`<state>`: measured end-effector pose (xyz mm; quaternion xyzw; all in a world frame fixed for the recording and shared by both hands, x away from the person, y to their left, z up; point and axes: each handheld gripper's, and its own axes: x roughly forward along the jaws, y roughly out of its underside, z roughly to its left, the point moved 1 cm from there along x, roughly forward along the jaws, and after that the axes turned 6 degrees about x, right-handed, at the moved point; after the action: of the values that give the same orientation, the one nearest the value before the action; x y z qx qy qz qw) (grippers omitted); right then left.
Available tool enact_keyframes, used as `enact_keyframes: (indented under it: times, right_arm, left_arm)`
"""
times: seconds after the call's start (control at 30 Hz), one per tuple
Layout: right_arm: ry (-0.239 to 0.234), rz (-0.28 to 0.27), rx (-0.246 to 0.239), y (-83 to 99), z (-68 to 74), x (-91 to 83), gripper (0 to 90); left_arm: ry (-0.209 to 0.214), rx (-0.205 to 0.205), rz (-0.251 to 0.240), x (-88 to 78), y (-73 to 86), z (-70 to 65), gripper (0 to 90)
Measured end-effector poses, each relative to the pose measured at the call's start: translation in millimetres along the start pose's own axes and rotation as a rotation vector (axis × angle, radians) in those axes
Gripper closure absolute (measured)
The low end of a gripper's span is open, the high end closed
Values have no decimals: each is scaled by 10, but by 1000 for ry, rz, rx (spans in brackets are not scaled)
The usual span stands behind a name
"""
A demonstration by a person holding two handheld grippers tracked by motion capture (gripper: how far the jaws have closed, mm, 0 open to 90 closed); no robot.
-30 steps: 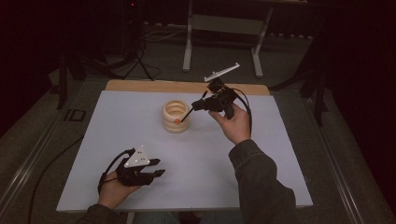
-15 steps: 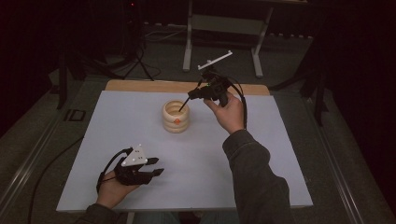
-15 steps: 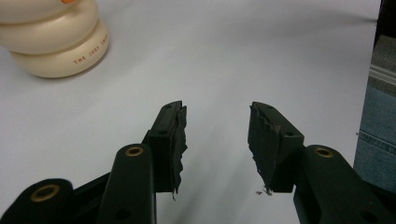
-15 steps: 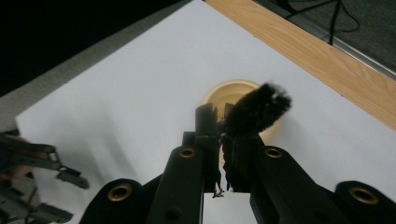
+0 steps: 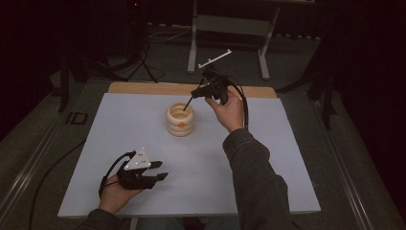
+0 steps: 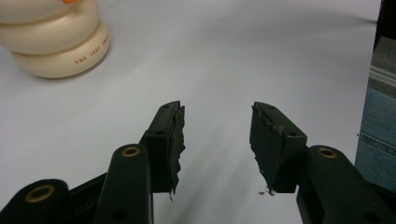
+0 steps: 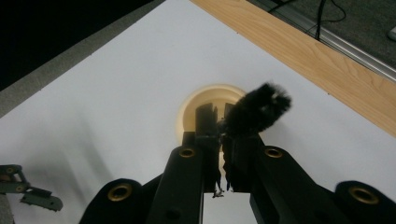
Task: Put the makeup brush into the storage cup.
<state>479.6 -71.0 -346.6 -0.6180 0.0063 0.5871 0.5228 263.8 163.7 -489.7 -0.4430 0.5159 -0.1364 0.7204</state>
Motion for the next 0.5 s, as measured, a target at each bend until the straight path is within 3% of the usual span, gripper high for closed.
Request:
enact_keyframes:
  times: [0.5]
  right_arm:
    - [17,22,11,6,-11,213,851]
  left_arm:
    - [-6,-5,1,-6,7,12,530]
